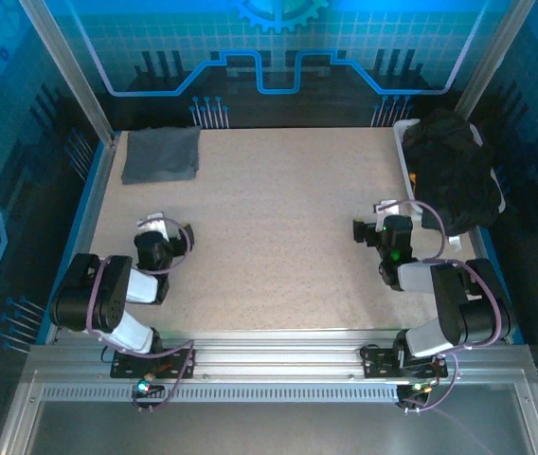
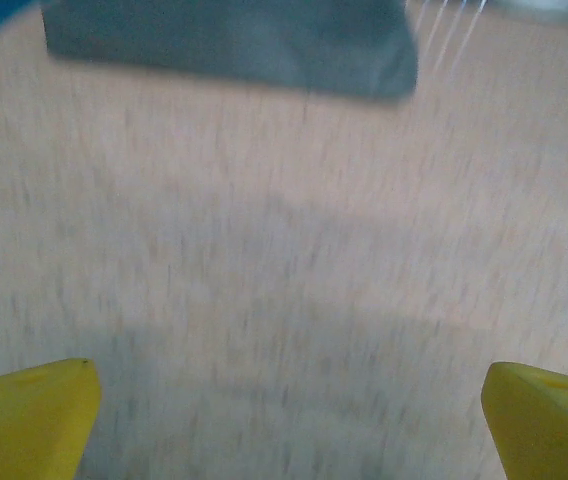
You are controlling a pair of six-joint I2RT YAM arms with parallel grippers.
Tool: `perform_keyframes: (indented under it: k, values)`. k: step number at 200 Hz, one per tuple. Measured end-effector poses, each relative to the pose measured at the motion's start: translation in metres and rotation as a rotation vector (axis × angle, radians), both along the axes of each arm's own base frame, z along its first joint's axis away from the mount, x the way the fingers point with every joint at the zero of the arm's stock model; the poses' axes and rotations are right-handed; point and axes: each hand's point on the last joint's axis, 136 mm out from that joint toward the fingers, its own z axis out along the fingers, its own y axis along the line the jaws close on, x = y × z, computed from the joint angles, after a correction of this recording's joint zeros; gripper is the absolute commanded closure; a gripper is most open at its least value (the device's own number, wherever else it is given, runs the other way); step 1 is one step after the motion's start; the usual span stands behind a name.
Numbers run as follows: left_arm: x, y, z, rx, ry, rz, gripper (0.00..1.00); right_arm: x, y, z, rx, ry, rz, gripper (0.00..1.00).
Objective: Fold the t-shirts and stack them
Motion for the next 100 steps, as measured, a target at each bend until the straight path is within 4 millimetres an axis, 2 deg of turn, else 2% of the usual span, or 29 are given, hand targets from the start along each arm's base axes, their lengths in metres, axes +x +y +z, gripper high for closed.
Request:
perform_keyframes:
  k: [13, 33, 49, 100]
  values:
    - [0.005, -0.002, 0.001, 0.002, 0.009, -0.013, 0.01, -0.001, 0.004, -0.003, 0.004, 0.006, 0.024, 0.0]
    - [0.036, -0.007, 0.032, 0.017, -0.068, -0.037, 0.01, 0.011, 0.006, 0.005, 0.026, -0.012, 0.05, 0.0]
    - [0.047, -0.01, 0.049, 0.021, -0.116, -0.048, 0.01, 0.018, 0.006, 0.015, 0.033, -0.04, 0.055, 0.0]
    - [0.046, -0.01, 0.046, 0.021, -0.105, -0.051, 0.01, 0.019, 0.01, 0.017, 0.04, -0.044, 0.077, 0.0]
